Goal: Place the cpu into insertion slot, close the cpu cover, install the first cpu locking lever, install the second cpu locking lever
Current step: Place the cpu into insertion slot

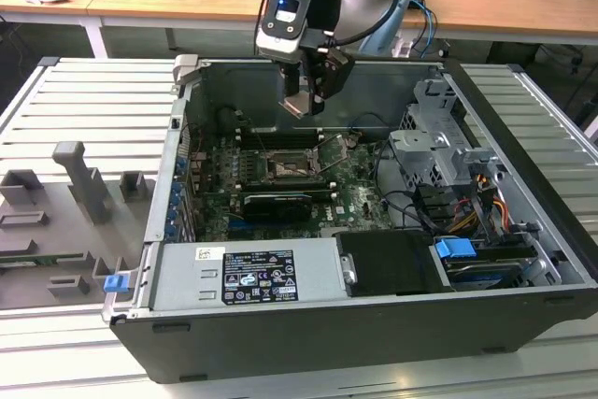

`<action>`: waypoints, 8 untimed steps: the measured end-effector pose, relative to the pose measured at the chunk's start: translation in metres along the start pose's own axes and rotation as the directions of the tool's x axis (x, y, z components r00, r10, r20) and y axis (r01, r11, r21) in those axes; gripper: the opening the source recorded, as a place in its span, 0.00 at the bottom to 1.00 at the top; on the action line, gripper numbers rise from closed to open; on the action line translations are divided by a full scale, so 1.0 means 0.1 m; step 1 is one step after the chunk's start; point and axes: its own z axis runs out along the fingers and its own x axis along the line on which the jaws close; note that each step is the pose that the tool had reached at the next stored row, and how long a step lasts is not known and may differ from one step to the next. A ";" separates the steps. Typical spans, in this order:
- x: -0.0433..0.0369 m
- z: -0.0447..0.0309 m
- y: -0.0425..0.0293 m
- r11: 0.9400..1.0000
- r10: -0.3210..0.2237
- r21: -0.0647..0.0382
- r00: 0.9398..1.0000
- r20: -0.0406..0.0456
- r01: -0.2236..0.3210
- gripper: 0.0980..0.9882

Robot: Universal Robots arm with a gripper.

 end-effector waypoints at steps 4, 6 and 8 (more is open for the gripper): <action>0.000 0.001 0.000 1.000 0.013 0.000 1.000 0.001 -0.013 0.48; 0.000 0.002 0.000 1.000 0.020 0.000 1.000 0.002 -0.020 0.48; 0.000 0.003 0.000 1.000 0.029 -0.001 1.000 0.002 -0.029 0.48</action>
